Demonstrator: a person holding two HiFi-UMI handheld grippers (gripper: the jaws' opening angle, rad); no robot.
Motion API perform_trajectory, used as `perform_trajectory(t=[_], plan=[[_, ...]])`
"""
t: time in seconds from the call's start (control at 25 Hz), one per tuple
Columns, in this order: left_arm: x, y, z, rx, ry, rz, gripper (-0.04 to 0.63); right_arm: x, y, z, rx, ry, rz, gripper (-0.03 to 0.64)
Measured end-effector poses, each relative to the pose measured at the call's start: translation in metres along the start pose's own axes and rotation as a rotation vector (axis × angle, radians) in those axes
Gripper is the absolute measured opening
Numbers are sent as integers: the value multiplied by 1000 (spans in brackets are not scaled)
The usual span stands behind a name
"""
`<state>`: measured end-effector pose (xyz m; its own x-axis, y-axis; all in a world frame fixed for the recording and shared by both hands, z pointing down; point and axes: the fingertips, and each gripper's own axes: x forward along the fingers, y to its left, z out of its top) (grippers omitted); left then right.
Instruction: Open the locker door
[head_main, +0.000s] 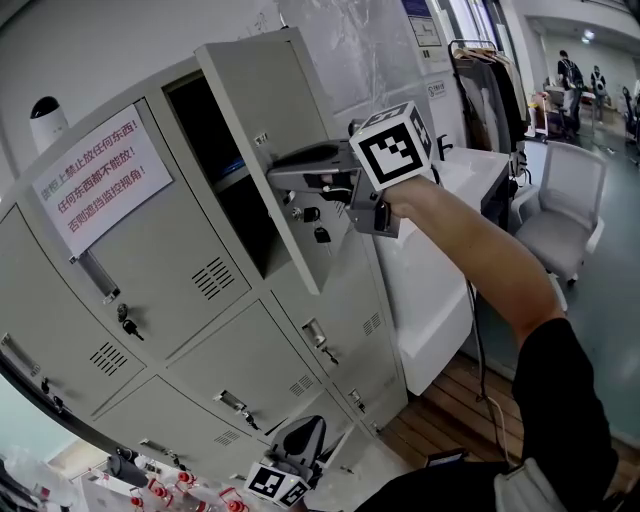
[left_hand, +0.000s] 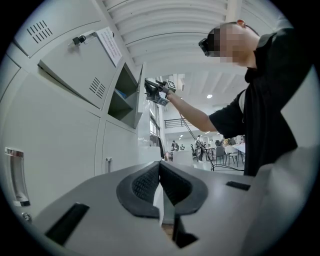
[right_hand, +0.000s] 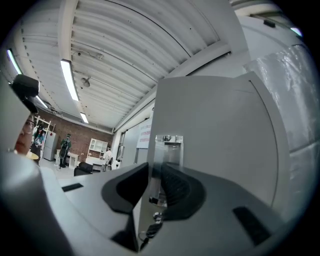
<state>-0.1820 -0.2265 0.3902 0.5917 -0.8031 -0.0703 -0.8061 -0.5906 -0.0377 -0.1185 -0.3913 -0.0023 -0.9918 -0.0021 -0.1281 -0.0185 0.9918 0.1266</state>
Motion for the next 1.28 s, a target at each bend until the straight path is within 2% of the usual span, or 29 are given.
perform_trajectory(t=[0.64, 1.28], plan=[[29, -24, -1, 15, 21, -22, 15, -53, 10, 7, 32, -12, 131, 92], [44, -42, -7, 11, 43, -38, 15, -87, 6, 11, 77, -41, 209, 89]])
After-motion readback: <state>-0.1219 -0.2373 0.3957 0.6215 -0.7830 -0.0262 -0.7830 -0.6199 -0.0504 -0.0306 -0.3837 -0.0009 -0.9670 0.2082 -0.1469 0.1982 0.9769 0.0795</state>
